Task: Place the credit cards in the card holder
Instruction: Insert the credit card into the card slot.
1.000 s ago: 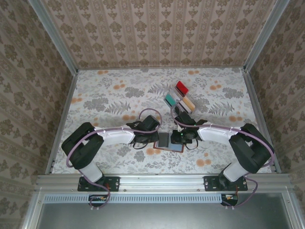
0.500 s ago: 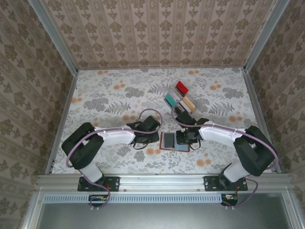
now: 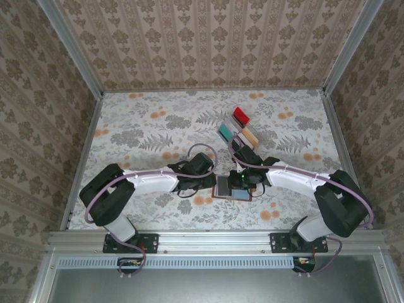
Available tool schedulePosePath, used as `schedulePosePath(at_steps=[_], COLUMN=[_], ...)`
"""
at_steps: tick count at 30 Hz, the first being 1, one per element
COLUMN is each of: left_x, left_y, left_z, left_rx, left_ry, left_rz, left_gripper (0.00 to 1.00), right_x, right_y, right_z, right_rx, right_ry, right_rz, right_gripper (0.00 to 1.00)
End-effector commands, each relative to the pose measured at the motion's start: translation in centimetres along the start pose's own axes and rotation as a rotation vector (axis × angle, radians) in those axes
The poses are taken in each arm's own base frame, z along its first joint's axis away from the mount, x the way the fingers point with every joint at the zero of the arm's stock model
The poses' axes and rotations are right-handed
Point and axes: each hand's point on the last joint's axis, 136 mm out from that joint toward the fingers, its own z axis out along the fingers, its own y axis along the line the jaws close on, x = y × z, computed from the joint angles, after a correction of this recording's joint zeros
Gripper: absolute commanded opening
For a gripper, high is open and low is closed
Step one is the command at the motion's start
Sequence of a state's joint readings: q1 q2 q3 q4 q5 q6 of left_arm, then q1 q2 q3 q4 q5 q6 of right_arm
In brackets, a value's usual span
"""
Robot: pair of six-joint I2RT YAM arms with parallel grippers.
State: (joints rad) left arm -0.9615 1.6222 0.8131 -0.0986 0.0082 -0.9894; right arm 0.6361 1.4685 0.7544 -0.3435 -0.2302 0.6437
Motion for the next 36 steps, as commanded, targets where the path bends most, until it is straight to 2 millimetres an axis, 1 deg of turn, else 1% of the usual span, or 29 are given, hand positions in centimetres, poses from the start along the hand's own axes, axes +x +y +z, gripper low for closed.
schedulePosePath(at_steps=[1, 6, 9, 11, 13, 16, 21, 23, 25, 26, 28, 30, 33, 34, 35, 36], left_x=[0.7, 1.6, 2.0, 2.3, 2.4, 2.5, 2.4, 2.0, 1.5, 1.2, 0.4, -0.3, -1.6, -1.9, -2.3, -2.8], left_y=[-1.1, -0.8, -0.4, -0.2, -0.2, 0.2, 1.6, 1.7, 1.8, 1.9, 1.7, 1.4, 0.8, 0.6, 0.4, 0.1], left_z=[0.3, 1.6, 2.1, 2.2, 2.1, 1.6, 0.2, -0.4, -1.3, -1.7, -2.4, -3.0, -3.5, -3.6, -3.7, -3.9], left_rx=[0.049, 0.026, 0.007, -0.002, -0.008, -0.031, -0.064, -0.061, -0.061, -0.065, -0.061, -0.057, -0.037, -0.028, -0.02, -0.008], left_ry=[0.03, 0.067, 0.082, 0.086, 0.081, 0.067, 0.013, -0.012, -0.044, -0.06, -0.09, -0.108, -0.122, -0.127, -0.132, -0.139], left_rz=[0.029, 0.013, 0.007, 0.004, 0.0, -0.005, -0.051, -0.056, -0.054, -0.05, -0.042, -0.032, -0.026, -0.028, -0.026, -0.025], left_gripper=[0.37, 0.34, 0.32, 0.31, 0.3, 0.28, 0.26, 0.26, 0.28, 0.31, 0.34, 0.39, 0.42, 0.42, 0.42, 0.43], right_x=[1.2, 1.6, 1.6, 1.5, 1.1, 0.6, -0.2, -0.9, -1.9, -2.8, -4.8, -7.5, -11.3, -12.3, -13.4, -14.3], right_y=[0.1, -0.4, 0.4, 1.3, 2.1, 2.2, 2.9, 2.6, 2.2, 1.9, 1.1, -0.6, -2.8, -3.5, -4.4, -4.9], right_z=[1.2, 2.0, 2.6, 3.0, 3.2, 3.0, 1.6, 0.2, -2.0, -3.4, -6.5, -9.8, -13.6, -14.4, -14.6, -14.8], right_rx=[-0.029, -0.017, -0.064, -0.118, -0.165, -0.162, -0.162, -0.119, -0.062, -0.022, 0.067, 0.192, 0.33, 0.362, 0.399, 0.411], right_ry=[0.054, 0.074, 0.088, 0.089, 0.079, 0.061, 0.047, 0.019, -0.028, -0.065, -0.144, -0.233, -0.309, -0.322, -0.319, -0.312], right_rz=[0.035, 0.054, 0.065, 0.082, 0.105, 0.103, 0.029, -0.006, -0.058, -0.092, -0.151, -0.193, -0.221, -0.224, -0.219, -0.222], right_gripper=[0.16, 0.16, 0.16, 0.16, 0.16, 0.16, 0.18, 0.19, 0.21, 0.23, 0.29, 0.34, 0.44, 0.46, 0.48, 0.5])
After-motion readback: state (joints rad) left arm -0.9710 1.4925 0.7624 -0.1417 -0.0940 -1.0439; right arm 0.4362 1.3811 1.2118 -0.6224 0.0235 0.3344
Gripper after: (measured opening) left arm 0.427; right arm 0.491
